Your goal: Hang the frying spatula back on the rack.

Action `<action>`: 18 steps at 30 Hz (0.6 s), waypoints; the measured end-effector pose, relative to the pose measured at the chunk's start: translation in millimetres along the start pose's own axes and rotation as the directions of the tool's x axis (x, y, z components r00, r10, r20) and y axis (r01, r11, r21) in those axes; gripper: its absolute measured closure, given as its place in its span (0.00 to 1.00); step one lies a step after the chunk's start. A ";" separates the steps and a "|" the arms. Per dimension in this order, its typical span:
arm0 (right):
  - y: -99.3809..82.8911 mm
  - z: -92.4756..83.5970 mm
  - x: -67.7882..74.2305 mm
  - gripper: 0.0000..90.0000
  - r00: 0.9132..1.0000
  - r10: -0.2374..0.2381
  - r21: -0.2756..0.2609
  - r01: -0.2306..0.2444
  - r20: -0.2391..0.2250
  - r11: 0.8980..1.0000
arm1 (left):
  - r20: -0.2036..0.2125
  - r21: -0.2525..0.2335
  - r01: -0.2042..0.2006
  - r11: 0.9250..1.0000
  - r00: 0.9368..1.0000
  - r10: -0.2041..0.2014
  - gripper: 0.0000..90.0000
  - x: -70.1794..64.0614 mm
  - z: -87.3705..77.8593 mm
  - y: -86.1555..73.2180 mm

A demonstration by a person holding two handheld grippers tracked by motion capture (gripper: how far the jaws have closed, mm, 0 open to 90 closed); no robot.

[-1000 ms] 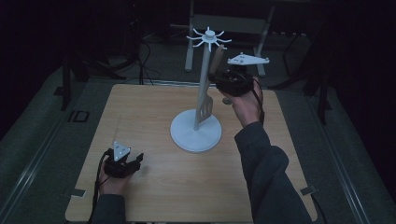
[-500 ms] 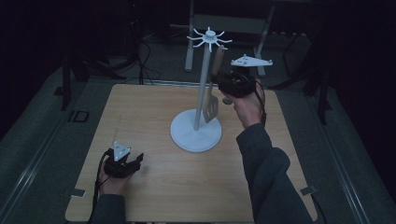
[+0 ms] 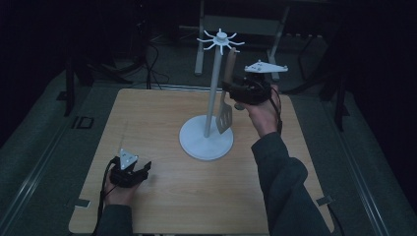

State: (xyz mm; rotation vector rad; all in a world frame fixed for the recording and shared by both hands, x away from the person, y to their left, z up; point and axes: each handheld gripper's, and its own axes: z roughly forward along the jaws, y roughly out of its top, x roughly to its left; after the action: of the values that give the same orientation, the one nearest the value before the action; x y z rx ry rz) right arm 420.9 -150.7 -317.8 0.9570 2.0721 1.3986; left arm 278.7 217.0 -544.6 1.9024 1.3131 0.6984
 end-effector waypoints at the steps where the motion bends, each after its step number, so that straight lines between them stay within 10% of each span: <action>1: 0.0 -0.3 0.2 0.51 1.000 -0.003 0.001 0.003 0.007 1.000 | 0.000 0.000 0.000 1.000 1.000 0.000 0.48 0.0 0.1 0.0; 18: -10.4 -7.6 2.0 0.37 0.998 -0.059 0.058 0.057 0.029 0.997 | -0.005 0.003 -0.004 1.000 1.000 0.004 0.47 -0.7 1.2 -0.2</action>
State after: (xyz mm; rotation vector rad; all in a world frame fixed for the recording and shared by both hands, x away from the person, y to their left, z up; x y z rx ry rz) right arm 411.3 -156.3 -324.5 0.9277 2.1106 1.2934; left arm 279.2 216.2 -545.5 1.9072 1.3142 0.7041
